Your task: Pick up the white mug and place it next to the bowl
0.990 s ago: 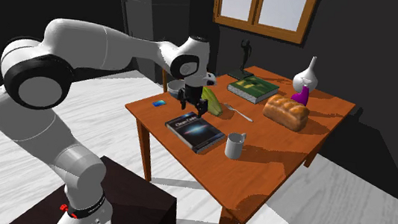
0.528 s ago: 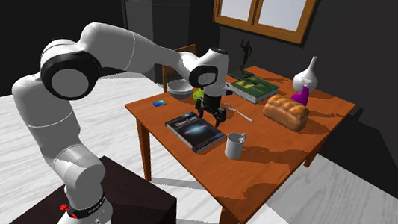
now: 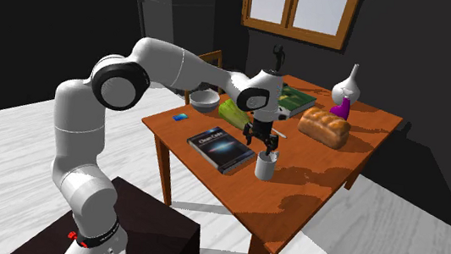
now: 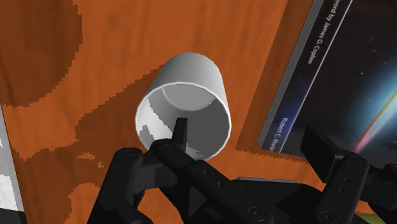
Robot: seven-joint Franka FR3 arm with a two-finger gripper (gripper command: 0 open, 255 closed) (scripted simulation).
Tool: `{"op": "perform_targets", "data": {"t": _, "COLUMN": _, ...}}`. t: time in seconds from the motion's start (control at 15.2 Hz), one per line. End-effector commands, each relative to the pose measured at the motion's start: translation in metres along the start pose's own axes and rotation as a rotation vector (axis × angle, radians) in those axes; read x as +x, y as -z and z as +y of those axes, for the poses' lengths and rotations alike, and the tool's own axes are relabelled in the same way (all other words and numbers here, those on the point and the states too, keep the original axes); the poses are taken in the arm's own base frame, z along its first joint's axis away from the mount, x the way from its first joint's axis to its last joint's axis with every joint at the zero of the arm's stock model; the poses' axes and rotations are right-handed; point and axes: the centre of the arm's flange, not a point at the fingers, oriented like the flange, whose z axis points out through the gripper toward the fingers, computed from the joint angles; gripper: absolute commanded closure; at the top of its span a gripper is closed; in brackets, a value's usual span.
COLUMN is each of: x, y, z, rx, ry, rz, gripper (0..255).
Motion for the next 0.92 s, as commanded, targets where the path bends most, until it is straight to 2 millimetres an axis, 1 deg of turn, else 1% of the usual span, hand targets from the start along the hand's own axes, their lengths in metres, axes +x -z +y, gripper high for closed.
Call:
{"op": "perform_targets", "data": {"t": 0.0, "x": 0.005, "y": -0.009, "z": 0.010, "rx": -0.005, "ry": -0.003, "rz": 0.000, "gripper": 0}}
{"op": "perform_targets", "data": {"t": 0.46, "x": 0.005, "y": -0.044, "z": 0.010, "rx": -0.005, "ry": -0.003, "rz": 0.000, "gripper": 0}}
{"op": "perform_targets", "data": {"t": 0.86, "x": 0.005, "y": -0.044, "z": 0.010, "rx": -0.005, "ry": -0.003, "rz": 0.000, "gripper": 0}}
